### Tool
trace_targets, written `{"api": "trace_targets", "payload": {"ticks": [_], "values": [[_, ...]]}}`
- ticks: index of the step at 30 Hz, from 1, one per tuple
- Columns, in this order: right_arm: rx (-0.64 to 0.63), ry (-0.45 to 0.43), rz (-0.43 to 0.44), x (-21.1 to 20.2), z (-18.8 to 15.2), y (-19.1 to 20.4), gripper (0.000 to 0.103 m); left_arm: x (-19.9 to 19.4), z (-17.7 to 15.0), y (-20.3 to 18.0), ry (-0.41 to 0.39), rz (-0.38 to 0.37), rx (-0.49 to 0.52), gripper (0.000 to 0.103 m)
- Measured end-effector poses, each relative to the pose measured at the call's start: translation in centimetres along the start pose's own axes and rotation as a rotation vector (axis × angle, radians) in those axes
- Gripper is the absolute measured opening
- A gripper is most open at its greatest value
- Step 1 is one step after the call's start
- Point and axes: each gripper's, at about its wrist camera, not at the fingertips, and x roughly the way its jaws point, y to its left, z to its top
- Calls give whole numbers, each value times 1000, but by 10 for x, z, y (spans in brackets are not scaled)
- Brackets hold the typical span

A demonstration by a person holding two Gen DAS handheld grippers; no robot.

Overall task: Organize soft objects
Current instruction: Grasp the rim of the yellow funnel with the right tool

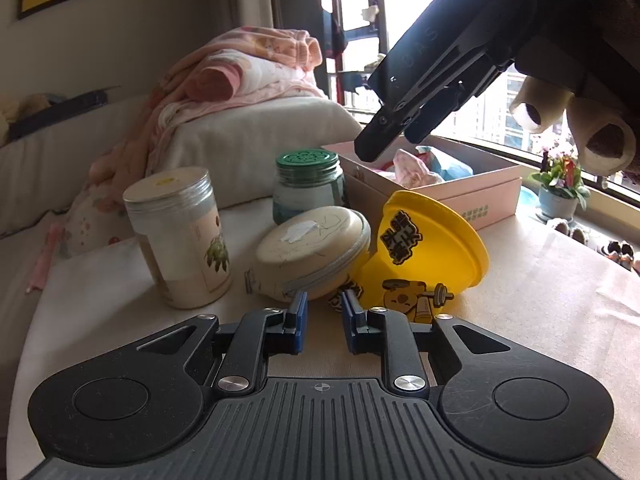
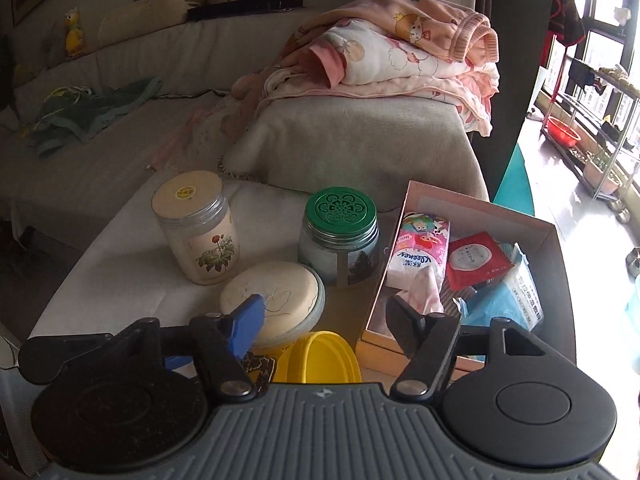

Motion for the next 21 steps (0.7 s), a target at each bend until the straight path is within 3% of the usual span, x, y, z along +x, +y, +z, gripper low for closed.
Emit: {"api": "trace_targets", "payload": {"ticks": [5,12,21], "values": [[-20,94,-68,32,15,5,26,-2,0,11,-15,0,-32,23],[-64,172,-118,59,6,11,23,7,-12,33,-32,-23,-150,22],[-141,217,-144,77,1,38,10,0,-16,29,-37,-33,-142,22]]}}
